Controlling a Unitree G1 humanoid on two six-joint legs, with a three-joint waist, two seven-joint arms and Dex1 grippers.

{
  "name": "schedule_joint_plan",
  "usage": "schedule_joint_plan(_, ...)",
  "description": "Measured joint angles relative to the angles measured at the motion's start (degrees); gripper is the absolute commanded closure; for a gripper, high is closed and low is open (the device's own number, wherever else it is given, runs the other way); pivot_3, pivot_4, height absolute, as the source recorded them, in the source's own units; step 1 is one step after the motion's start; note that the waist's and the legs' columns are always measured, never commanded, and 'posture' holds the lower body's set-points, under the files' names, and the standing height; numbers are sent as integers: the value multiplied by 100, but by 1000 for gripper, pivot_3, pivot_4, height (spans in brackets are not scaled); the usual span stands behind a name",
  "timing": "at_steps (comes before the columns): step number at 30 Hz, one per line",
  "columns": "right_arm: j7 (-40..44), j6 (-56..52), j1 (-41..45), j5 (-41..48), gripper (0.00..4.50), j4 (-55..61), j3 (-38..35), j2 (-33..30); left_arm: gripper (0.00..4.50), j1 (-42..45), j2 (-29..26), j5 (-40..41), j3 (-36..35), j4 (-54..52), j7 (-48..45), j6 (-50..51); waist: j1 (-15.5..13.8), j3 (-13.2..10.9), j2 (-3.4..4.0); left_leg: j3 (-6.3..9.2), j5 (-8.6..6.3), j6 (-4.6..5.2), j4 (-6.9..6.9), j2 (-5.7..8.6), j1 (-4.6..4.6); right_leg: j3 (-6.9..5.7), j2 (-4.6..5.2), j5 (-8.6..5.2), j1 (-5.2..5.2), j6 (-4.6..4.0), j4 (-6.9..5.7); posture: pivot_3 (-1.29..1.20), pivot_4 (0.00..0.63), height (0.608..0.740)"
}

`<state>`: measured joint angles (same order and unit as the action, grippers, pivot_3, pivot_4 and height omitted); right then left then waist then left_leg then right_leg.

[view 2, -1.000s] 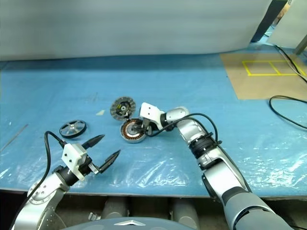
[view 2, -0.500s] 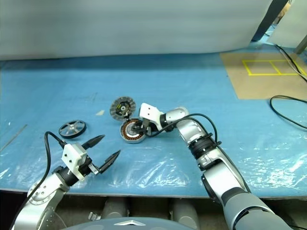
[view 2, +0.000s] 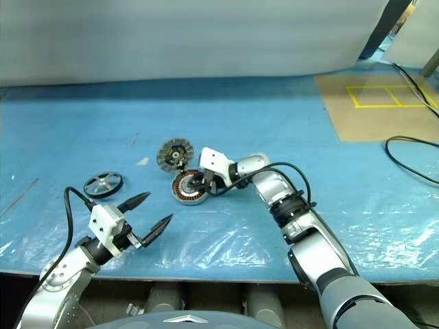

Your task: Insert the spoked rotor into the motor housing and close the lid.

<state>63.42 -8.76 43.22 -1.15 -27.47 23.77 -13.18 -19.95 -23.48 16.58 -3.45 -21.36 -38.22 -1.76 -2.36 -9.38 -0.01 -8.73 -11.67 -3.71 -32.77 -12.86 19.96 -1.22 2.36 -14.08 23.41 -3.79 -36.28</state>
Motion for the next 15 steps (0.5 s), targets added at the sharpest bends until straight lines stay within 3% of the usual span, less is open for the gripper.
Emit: schedule_joint_plan(15,3,-6,-6,0,3861,0,0,26,0,-34,-2,0,11,0,0,1,1,0,0,0,0,0,2,0,0,0,0,0,1,0,3,0,150,740)
